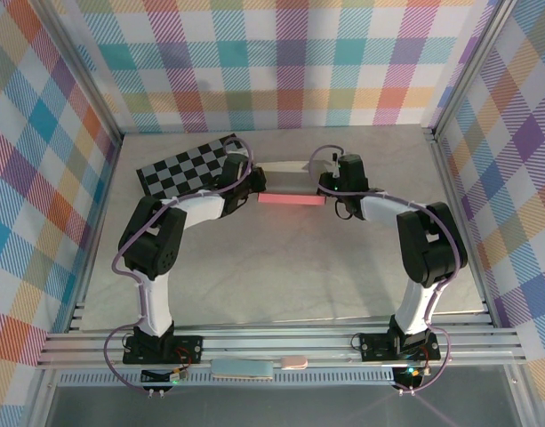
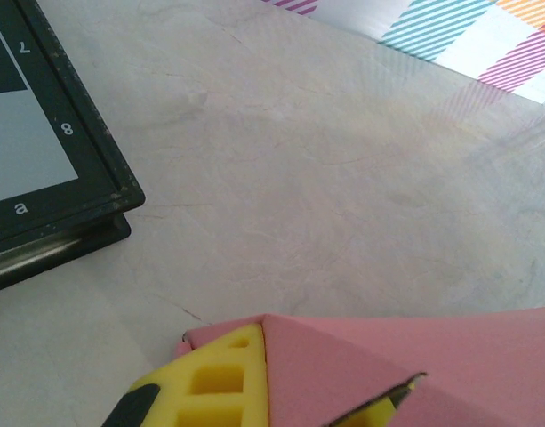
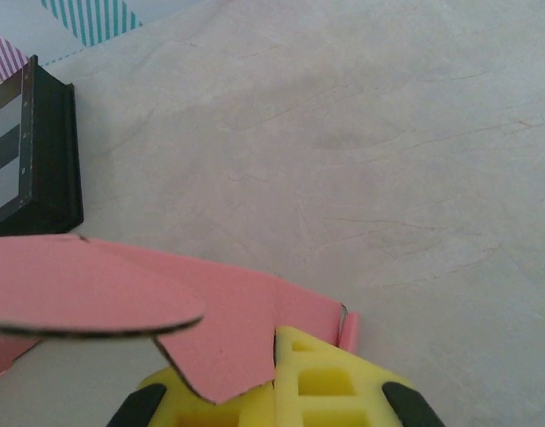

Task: Fold the paper box

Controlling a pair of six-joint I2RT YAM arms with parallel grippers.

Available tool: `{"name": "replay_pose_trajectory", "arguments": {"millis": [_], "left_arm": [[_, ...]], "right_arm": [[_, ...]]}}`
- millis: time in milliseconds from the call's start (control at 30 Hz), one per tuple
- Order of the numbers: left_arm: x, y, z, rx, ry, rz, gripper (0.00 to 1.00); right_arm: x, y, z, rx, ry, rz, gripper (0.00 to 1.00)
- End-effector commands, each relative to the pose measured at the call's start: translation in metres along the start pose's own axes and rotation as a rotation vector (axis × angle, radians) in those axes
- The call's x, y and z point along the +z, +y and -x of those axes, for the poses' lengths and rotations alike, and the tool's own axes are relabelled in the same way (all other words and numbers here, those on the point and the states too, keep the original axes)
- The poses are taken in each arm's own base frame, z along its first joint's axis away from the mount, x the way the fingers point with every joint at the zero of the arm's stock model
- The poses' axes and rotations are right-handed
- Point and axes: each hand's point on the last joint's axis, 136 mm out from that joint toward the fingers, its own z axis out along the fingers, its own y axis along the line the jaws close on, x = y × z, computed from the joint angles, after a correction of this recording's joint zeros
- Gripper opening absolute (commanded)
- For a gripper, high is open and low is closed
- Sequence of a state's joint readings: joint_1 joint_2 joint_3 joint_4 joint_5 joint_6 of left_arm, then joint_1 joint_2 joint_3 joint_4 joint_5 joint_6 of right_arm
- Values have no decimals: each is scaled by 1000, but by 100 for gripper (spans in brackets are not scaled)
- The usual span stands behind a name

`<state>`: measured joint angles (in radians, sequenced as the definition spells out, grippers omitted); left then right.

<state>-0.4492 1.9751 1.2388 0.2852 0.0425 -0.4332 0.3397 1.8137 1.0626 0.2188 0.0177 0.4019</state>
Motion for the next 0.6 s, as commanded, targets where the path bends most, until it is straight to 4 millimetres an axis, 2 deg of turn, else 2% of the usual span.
{"name": "replay_pose_trajectory", "arguments": {"millis": [0,167,333,567], "left_arm": [[-12,-29,-5,22,16,-84,0],[-12,-26,-26,88,51,-18,0],[-15,-11,-42,115,58,61,0],[-15,-6,-56,156,77,112,0]], "right_arm": [[-7,-4,-23,-4,76,-34,0],[-16,-12,-32,27,113,-90,1],[-27,-14,-34,53,144,-128,10],[-48,-4,-29,123,155,-107,25]]}}
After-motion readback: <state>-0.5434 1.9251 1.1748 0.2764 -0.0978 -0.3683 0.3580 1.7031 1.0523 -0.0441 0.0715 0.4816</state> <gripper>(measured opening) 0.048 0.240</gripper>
